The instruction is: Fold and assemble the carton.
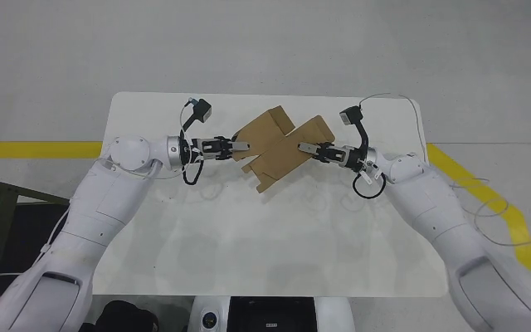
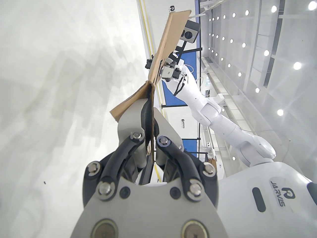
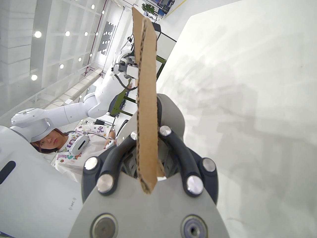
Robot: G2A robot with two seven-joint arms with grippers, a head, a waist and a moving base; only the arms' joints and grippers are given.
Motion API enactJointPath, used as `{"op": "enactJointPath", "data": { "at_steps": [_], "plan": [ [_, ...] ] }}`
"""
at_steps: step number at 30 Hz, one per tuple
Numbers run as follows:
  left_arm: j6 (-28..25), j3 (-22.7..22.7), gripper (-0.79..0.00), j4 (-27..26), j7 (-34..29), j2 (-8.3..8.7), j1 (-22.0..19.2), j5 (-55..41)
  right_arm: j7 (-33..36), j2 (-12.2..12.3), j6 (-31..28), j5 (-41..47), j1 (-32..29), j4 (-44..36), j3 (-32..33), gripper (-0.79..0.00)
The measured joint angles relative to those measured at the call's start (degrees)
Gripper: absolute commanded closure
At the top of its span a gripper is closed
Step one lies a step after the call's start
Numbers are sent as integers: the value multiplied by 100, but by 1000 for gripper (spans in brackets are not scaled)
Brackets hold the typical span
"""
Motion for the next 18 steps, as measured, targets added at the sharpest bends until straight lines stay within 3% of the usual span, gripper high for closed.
{"op": "enactJointPath", "data": {
  "at_steps": [1,2,4,18],
  "plan": [
    [1,-10,0,0,-13,-3,-1,-4,3,2,4,-5,-5,5,16,-382],
    [1,-20,0,0,-23,-5,-4,-8,5,6,6,-11,-8,10,30,-548],
    [0,-47,0,-3,-58,-8,-15,-16,3,26,4,-37,-12,40,75,-625],
    [-319,-190,0,-26,-1063,11,-298,42,20,516,20,-835,40,-63,595,-536]
  ]
}}
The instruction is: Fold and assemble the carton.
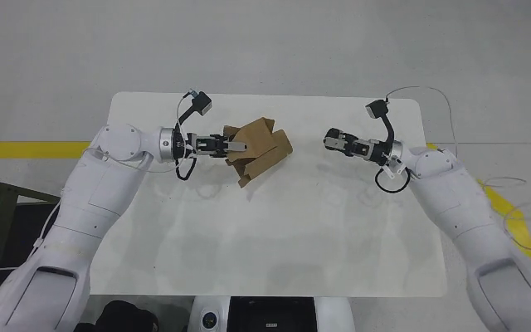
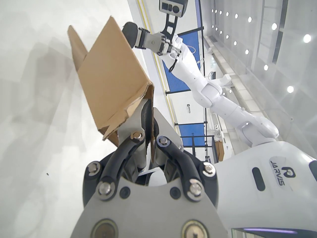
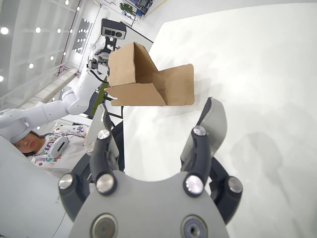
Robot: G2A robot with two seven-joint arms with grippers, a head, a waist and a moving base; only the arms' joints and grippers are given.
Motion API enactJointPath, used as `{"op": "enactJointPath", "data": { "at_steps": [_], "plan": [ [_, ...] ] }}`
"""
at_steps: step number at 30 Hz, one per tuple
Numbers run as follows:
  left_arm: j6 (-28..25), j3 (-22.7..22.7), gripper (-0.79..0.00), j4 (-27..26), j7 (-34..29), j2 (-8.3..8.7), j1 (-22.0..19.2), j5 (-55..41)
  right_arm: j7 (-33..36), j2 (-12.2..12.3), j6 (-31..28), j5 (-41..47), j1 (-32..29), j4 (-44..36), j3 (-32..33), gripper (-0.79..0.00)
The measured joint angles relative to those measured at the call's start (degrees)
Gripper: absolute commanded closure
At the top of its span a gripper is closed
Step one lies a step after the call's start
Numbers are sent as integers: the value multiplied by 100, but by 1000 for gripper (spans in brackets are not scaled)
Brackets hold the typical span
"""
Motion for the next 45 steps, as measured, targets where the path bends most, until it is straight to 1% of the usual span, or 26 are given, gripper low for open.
{"op": "enactJointPath", "data": {
  "at_steps": [2,6,10,15,22,27,34,40,45],
  "plan": [
    [-96,31,0,15,-234,-2,-52,52,40,77,40,-5,-24,-301,-2,-505],
    [-224,107,0,78,-507,-20,-111,84,223,182,221,153,-43,-914,-180,-391],
    [-403,167,0,92,-644,-40,-147,114,330,246,329,404,17,-1312,-445,-379],
    [-565,238,0,-118,-500,-32,-102,275,386,268,384,593,190,-1547,-879,-369],
    [-611,315,0,-486,-452,42,5,346,330,214,328,651,575,-1344,-1477,-366],
    [-609,362,0,-628,-454,103,64,347,232,180,230,687,793,-1163,-1798,-351],
    [-631,444,0,-656,-431,149,58,258,115,107,114,787,1014,-1016,-2270,-342],
    [-664,515,0,-634,-399,152,7,203,46,29,45,897,1163,-950,-2593,-342],
    [-677,574,0,-616,-386,155,-25,172,-7,-43,-8,1012,1287,-881,-2845,-323]
  ]
}}
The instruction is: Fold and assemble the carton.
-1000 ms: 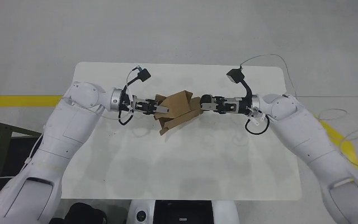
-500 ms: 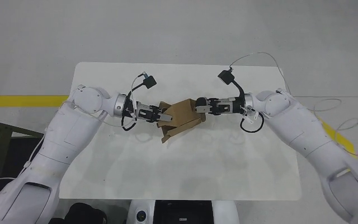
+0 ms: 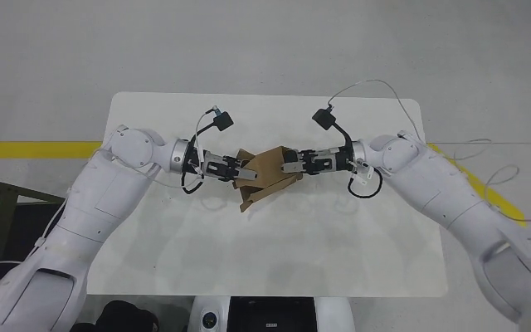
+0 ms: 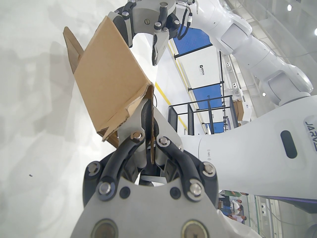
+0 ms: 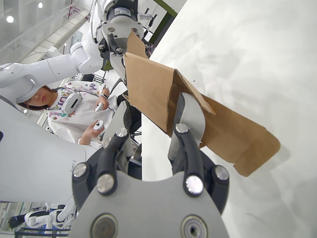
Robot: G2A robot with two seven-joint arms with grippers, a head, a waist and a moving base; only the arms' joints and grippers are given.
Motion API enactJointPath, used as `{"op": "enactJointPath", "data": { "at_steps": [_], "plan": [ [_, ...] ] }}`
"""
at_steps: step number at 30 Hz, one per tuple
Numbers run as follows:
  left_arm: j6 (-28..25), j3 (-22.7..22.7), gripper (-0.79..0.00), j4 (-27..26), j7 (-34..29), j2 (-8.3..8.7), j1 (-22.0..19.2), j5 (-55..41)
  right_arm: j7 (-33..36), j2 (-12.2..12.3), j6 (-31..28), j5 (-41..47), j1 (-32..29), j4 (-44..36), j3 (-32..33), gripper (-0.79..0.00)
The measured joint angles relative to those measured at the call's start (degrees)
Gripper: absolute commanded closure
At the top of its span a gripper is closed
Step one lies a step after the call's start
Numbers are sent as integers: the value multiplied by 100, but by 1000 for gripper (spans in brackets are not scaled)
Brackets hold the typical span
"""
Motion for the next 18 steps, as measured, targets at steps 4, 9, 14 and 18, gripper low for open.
{"op": "enactJointPath", "data": {
  "at_steps": [4,9,14,18],
  "plan": [
    [-9,35,0,27,9,10,-17,-14,-36,-56,-36,142,86,45,-190,-311],
    [-19,52,0,67,19,28,-38,-26,-74,-83,-74,471,118,58,-376,-203],
    [-18,76,0,98,17,52,-58,-26,-54,-58,-56,657,204,27,-560,-166],
    [-21,101,0,107,22,65,-72,-45,7,-37,6,686,265,-21,-621,-166]
  ]
}}
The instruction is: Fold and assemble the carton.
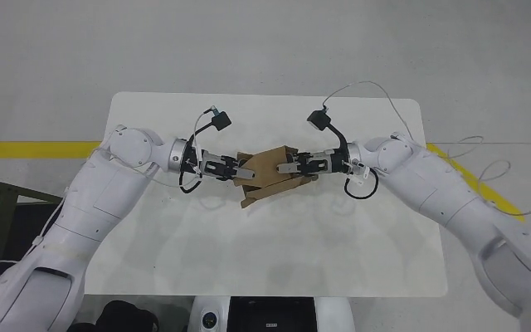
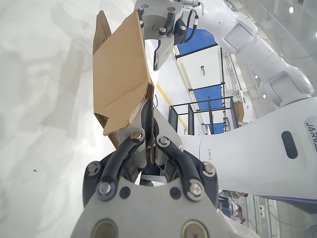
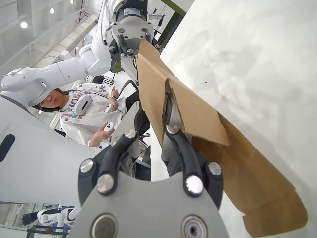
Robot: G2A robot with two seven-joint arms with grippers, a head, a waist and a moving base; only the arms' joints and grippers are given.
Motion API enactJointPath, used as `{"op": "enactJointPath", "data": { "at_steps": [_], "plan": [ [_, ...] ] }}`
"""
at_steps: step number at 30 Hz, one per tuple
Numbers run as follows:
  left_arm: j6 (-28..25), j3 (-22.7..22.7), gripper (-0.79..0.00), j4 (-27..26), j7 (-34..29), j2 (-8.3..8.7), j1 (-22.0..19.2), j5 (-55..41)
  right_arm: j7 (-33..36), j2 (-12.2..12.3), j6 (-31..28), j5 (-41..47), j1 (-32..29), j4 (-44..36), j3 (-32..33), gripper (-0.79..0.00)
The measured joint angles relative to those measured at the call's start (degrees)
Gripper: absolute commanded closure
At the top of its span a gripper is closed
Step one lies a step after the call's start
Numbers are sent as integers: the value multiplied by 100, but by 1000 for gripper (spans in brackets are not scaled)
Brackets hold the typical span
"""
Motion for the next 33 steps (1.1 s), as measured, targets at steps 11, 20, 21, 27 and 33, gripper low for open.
{"op": "enactJointPath", "data": {
  "at_steps": [11,20,21,27,33],
  "plan": [
    [-9,124,0,-58,8,23,-28,10,144,-82,144,52,43,-69,4,-135],
    [-25,201,-188,-96,25,47,-51,5,185,-116,185,66,25,-45,4,0],
    [-29,207,-342,-94,29,49,-53,4,190,-117,189,68,22,-44,4,0],
    [-57,171,-785,-70,58,67,-57,-119,192,-126,191,88,36,31,4,0],
    [55,33,-785,-104,-57,82,-9,-589,59,-159,58,53,57,183,4,0]
  ]
}}
